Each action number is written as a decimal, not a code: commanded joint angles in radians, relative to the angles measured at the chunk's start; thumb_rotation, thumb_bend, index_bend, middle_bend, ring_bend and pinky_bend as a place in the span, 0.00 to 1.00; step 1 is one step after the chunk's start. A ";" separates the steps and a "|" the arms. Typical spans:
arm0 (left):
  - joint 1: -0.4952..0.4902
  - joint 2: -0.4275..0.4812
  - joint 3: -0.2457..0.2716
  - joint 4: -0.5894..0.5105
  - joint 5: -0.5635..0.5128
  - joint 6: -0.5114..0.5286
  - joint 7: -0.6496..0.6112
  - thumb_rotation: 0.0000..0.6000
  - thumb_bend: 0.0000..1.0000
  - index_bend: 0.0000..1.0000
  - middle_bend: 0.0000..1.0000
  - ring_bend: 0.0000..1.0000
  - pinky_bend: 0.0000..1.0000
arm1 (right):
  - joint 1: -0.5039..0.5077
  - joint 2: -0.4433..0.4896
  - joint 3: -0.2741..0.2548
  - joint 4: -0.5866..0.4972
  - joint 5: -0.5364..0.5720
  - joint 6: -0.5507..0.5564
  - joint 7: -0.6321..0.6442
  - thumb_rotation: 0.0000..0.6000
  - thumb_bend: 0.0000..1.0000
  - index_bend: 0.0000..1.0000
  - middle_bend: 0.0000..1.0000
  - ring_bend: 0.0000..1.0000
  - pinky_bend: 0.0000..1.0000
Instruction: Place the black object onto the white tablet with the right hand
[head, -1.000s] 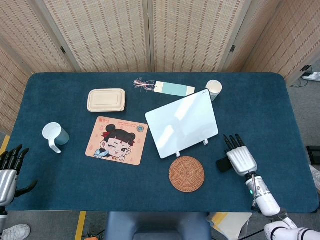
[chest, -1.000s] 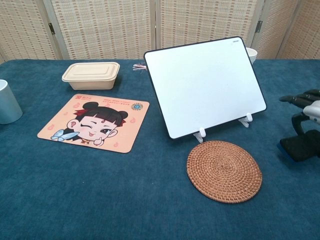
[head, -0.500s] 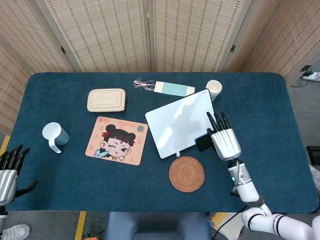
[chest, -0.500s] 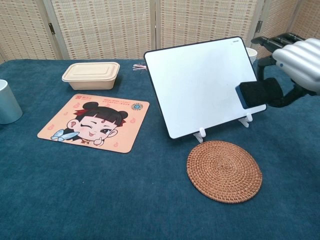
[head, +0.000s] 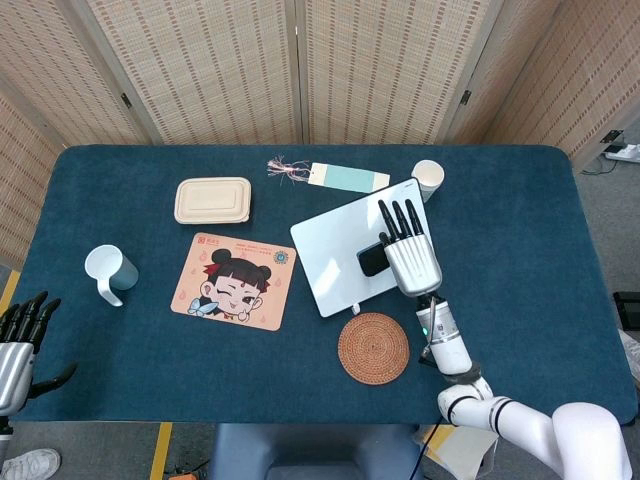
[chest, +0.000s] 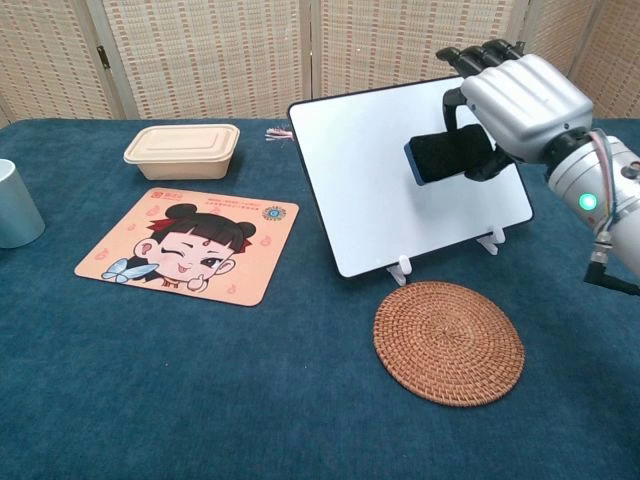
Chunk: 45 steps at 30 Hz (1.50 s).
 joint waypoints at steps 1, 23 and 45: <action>0.000 0.000 0.003 0.002 0.012 0.005 -0.005 1.00 0.24 0.00 0.02 0.00 0.00 | 0.023 -0.026 0.017 0.032 0.027 -0.023 -0.002 1.00 0.19 0.58 0.06 0.04 0.00; 0.006 0.000 0.008 0.010 0.028 0.021 -0.014 1.00 0.24 0.00 0.03 0.01 0.00 | 0.041 -0.039 -0.019 0.087 0.070 -0.038 -0.030 1.00 0.19 0.08 0.00 0.00 0.00; 0.032 -0.033 0.026 -0.010 0.089 0.088 0.092 1.00 0.24 0.00 0.03 0.01 0.00 | -0.511 0.679 -0.373 -0.712 -0.008 0.290 0.135 1.00 0.19 0.00 0.00 0.00 0.00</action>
